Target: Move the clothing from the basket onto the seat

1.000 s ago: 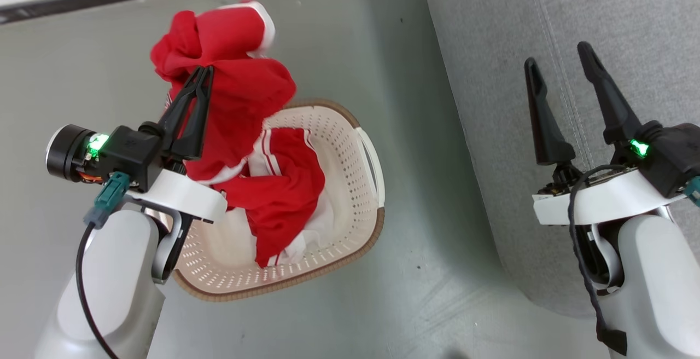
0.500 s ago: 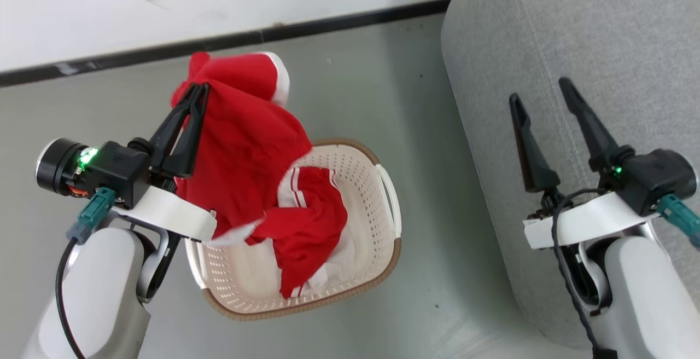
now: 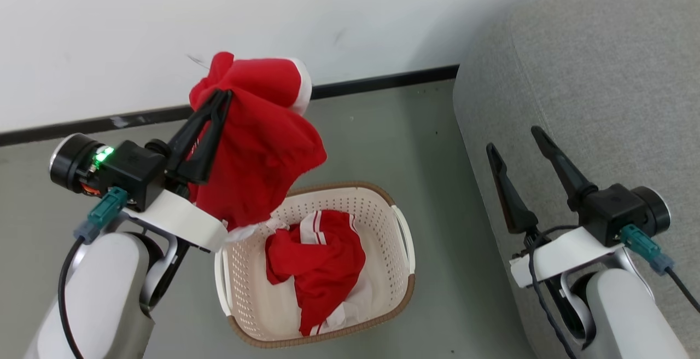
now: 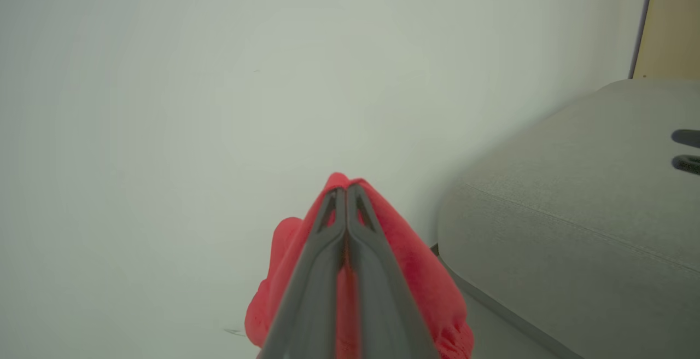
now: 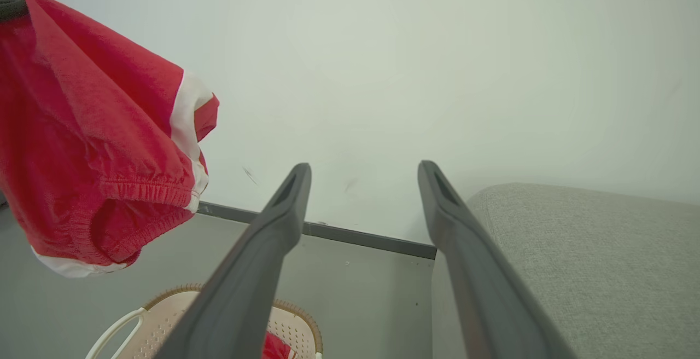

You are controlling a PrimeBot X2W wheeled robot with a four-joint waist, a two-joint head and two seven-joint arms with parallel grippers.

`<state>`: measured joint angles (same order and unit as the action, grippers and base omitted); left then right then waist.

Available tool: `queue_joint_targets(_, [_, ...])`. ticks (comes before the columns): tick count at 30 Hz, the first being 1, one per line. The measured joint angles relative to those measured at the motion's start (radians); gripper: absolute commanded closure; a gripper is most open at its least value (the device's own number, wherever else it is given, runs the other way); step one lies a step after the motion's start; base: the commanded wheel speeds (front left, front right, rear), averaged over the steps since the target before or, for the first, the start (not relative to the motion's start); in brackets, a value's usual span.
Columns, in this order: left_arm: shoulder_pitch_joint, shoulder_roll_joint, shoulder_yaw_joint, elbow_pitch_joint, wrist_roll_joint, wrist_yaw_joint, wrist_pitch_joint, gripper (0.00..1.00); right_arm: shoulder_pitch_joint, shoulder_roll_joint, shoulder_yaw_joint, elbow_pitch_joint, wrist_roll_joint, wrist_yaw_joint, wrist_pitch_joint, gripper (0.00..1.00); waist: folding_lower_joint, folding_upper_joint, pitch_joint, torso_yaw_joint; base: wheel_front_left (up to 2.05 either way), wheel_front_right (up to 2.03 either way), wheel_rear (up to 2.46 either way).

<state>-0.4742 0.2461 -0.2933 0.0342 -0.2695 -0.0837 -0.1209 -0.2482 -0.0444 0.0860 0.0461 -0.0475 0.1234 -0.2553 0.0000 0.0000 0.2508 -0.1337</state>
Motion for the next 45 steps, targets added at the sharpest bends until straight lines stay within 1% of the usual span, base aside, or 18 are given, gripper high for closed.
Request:
queue_joint_targets(3, [0.018,0.0,-0.008,-0.014,-0.012,-0.008,0.025,1.0,0.022,-0.009,0.008,0.011,-0.001,0.0,0.0,0.0,0.0,0.0,-0.033,0.007,0.0,0.0,0.0])
queue_joint_targets(8, [0.04,0.003,-0.013,-0.032,-0.032,-0.008,0.057,1.0,0.05,-0.027,0.025,0.028,0.001,0.0,0.0,0.0,0.0,0.0,-0.085,0.018,0.0,0.0,0.0])
queue_joint_targets(12, [0.057,0.004,-0.022,-0.054,-0.038,-0.008,0.077,1.0,0.063,-0.037,0.068,0.035,0.026,0.0,0.0,0.0,0.0,0.0,-0.124,0.027,0.0,0.0,0.0])
queue_joint_targets(15, [0.068,0.002,-0.04,-0.071,-0.043,-0.011,0.09,1.0,0.063,-0.054,0.125,0.043,0.051,0.0,0.0,0.0,0.0,0.0,-0.152,0.033,0.0,0.0,0.0])
queue_joint_targets(21, [0.076,-0.015,-0.072,-0.1,-0.056,-0.017,0.121,1.0,0.063,-0.118,0.278,0.073,0.073,0.0,0.0,0.0,0.0,0.0,-0.202,0.048,0.0,0.0,0.0])
queue_joint_targets(25, [0.076,-0.019,-0.089,-0.121,-0.058,-0.017,0.143,1.0,0.059,-0.168,0.356,0.1,0.073,0.0,0.0,0.0,0.0,0.0,-0.231,0.057,0.0,0.0,0.0])
queue_joint_targets(30, [0.076,-0.028,-0.11,-0.15,-0.065,-0.025,0.168,1.0,0.032,-0.207,0.449,0.125,0.068,0.0,0.0,0.0,0.0,0.0,-0.262,0.069,0.0,0.0,0.0])
queue_joint_targets(32, [0.076,-0.028,-0.115,-0.157,-0.065,-0.025,0.183,1.0,0.017,-0.207,0.484,0.129,0.076,0.0,0.0,0.0,0.0,0.0,-0.272,0.074,0.0,0.0,0.0])
queue_joint_targets(34, [0.076,-0.032,-0.13,-0.17,-0.067,-0.025,0.2,1.0,0.0,-0.196,0.542,0.134,0.101,0.0,0.0,0.0,0.0,0.0,-0.283,0.083,0.0,0.0,0.0])
queue_joint_targets(38, [0.076,-0.043,-0.147,-0.188,-0.074,-0.025,0.222,1.0,-0.011,-0.172,0.606,0.152,0.129,0.0,0.0,0.0,0.0,0.0,-0.295,0.096,0.0,0.0,0.0])
queue_joint_targets(41, [0.076,-0.046,-0.157,-0.204,-0.074,-0.025,0.238,1.0,-0.025,-0.166,0.618,0.16,0.129,0.0,0.0,0.0,0.0,0.0,-0.301,0.105,0.0,0.0,0.0])
queue_joint_targets(45, [0.076,-0.05,-0.169,-0.223,-0.077,-0.025,0.254,1.0,-0.088,-0.169,0.613,0.16,0.091,0.0,0.0,0.0,0.0,0.0,-0.305,0.117,0.0,0.0,0.0])
